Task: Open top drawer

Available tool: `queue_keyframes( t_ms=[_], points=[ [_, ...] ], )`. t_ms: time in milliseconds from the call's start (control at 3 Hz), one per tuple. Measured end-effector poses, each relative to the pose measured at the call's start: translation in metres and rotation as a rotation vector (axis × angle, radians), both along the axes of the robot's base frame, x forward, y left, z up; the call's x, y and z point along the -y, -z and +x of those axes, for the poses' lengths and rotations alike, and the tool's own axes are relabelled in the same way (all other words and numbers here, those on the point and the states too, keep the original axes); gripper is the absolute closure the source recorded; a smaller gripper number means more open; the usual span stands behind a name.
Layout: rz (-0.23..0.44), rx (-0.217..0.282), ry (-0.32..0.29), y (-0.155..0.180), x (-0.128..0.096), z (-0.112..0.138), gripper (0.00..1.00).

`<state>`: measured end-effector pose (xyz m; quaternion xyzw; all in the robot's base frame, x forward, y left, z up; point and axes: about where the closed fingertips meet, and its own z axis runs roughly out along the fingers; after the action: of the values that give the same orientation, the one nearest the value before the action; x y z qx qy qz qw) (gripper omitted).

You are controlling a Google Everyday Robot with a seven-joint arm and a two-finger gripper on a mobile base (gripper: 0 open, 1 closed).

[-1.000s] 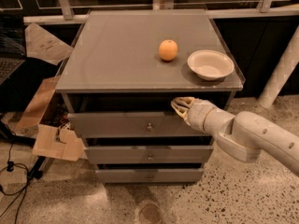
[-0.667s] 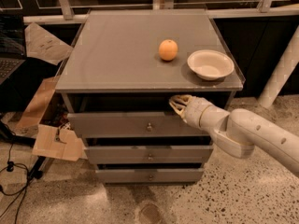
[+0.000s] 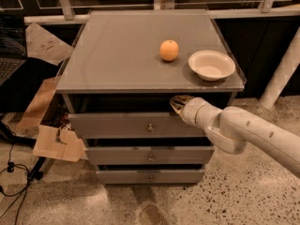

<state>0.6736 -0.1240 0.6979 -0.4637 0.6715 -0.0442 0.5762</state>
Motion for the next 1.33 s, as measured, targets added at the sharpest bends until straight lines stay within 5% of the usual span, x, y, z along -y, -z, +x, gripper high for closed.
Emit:
queue_keyframes(
  t_ms=[667,1333],
  points=[
    [-0.036,-0.012,-0.025,0.002,0.003,-0.001,1.0],
    [-0.14,-0.093,-0.228,-0.009,-0.021,-0.019,1.0]
  ],
)
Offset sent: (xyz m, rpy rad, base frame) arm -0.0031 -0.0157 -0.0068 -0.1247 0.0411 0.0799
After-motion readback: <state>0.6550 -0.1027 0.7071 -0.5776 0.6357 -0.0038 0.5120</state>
